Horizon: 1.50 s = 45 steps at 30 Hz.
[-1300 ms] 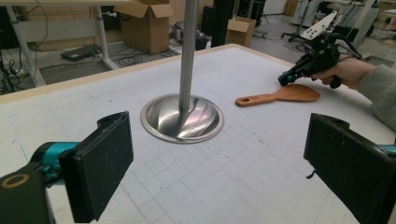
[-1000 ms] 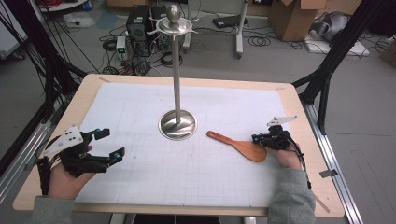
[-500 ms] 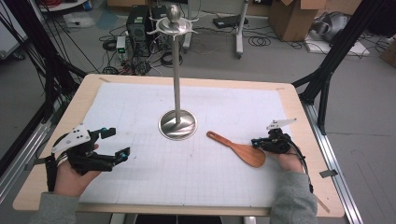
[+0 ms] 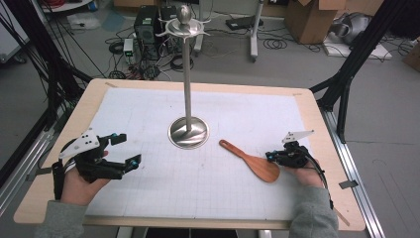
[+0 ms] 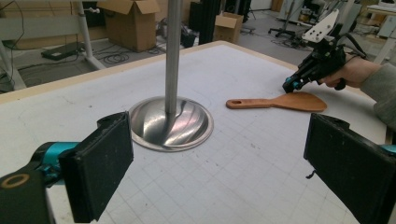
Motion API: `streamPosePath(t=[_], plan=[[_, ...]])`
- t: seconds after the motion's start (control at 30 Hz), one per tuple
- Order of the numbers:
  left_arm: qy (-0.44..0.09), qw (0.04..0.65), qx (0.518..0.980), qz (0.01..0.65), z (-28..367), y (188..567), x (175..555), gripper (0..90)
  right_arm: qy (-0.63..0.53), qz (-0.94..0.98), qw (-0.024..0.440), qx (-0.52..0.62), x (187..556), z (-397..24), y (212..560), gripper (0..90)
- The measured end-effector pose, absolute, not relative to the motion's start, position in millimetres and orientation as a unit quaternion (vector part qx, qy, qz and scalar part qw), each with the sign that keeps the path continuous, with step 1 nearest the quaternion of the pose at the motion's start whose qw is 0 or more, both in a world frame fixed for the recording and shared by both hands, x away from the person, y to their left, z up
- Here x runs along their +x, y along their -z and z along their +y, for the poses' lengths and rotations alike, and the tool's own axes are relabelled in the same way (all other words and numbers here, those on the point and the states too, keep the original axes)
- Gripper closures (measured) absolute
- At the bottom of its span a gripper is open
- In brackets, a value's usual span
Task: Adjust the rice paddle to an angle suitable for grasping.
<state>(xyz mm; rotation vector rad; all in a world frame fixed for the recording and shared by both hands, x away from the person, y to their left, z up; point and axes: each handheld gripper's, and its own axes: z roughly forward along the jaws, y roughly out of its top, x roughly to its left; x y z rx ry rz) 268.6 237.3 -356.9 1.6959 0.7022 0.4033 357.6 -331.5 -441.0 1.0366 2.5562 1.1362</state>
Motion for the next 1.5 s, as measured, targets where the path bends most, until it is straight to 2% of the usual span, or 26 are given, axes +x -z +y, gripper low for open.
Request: streamPosePath(t=[0.53,1.0,1.23,1.5], plan=[[-0.165,0.589,0.734,0.294,226.5,358.7,278.9,8.6,-0.381,0.858,0.068,0.339,346.7,-325.0,441.0,89.5],[-0.161,0.59,0.734,0.294,225.0,358.9,282.6,8.6,-0.417,0.837,0.096,0.34,338.3,-329.4,423.8,88.3],[-0.162,0.59,0.735,0.293,224.2,358.2,281.9,8.6,-0.421,0.837,0.119,0.327,333.5,-315.9,407.1,58.8],[-0.163,0.592,0.731,0.297,228.4,359.2,282.0,8.6,-0.425,0.832,0.133,0.33,334.8,-301.9,399.1,33.7]])
